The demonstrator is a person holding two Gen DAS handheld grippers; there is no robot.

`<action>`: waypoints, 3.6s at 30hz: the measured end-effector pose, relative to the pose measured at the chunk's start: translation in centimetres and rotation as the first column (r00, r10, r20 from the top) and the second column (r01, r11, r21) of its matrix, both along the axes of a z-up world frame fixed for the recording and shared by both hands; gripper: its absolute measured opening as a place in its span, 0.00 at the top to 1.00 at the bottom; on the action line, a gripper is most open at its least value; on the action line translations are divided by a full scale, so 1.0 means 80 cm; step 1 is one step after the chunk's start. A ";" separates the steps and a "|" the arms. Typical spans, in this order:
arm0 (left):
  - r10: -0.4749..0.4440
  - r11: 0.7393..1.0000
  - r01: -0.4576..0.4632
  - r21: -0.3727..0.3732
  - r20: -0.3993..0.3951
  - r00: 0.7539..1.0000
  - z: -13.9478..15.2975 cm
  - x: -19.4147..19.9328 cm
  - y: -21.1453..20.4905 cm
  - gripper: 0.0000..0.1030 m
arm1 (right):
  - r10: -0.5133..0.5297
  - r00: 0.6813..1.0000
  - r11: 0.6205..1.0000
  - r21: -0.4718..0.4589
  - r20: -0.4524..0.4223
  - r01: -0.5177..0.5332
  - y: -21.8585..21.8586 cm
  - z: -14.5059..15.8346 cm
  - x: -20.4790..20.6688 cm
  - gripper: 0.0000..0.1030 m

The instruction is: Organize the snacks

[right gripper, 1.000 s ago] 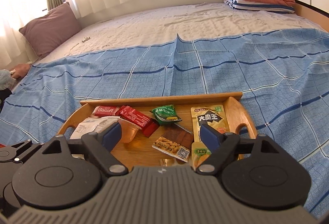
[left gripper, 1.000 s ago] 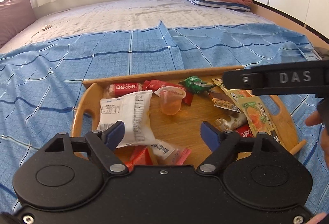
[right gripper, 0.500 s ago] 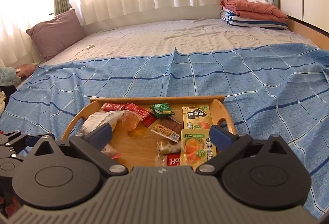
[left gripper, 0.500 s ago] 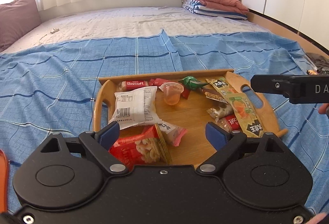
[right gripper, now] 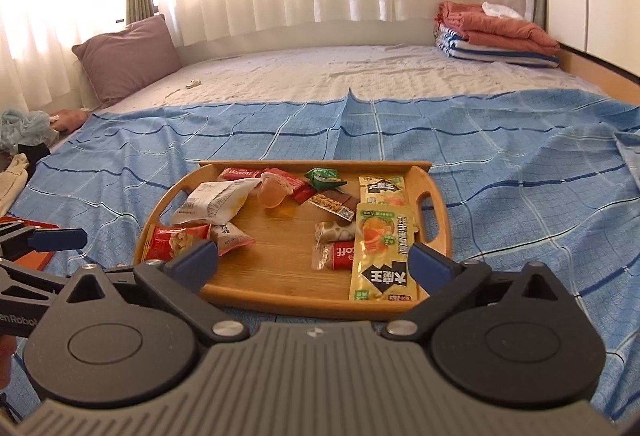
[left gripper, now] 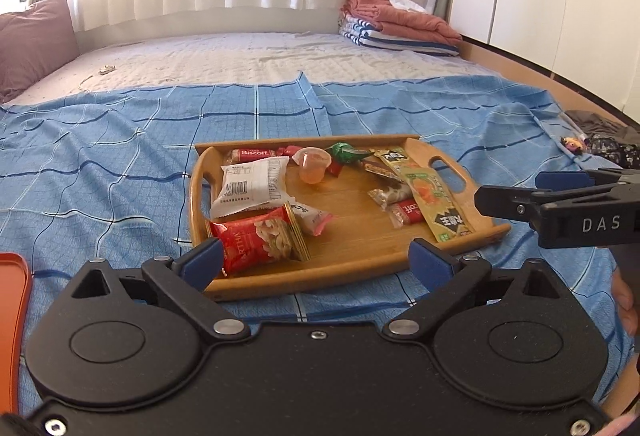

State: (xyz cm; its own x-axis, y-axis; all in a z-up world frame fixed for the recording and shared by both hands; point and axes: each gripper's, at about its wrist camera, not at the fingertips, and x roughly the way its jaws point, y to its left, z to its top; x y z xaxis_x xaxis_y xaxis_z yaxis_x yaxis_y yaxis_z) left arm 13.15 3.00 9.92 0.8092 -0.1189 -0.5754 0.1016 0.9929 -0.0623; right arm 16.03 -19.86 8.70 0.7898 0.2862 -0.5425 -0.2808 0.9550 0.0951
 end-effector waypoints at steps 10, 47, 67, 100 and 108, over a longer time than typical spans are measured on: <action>0.019 1.000 -0.019 -0.010 0.011 1.000 -0.017 -0.050 0.000 0.02 | -0.047 0.998 0.999 -0.019 0.031 0.047 -0.005 -0.035 -0.047 0.00; 0.181 0.983 -0.179 0.047 -0.039 0.983 -0.149 -0.054 0.005 0.00 | -0.135 0.990 0.986 -0.096 0.026 0.137 0.014 -0.160 -0.081 0.00; 0.164 0.985 -0.162 0.063 -0.038 0.986 -0.148 -0.056 0.004 0.00 | -0.134 0.990 0.987 -0.081 0.030 0.136 0.011 -0.161 -0.083 0.00; 0.164 0.985 -0.161 0.066 -0.042 0.986 -0.150 -0.054 0.004 0.00 | -0.134 0.990 0.987 -0.080 0.031 0.137 0.011 -0.162 -0.082 0.00; 0.164 0.985 -0.161 0.066 -0.042 0.986 -0.150 -0.054 0.004 0.00 | -0.135 0.990 0.987 -0.079 0.031 0.137 0.011 -0.162 -0.083 0.00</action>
State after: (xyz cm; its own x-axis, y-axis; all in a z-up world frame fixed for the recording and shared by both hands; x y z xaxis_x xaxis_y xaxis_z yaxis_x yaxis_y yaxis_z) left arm 8.84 3.29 -2.05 0.7868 0.0491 -0.6152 -0.0627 0.9980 -0.0005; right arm 9.43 -18.99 -4.24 0.8323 0.1314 -0.5386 -0.1495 0.9887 0.0102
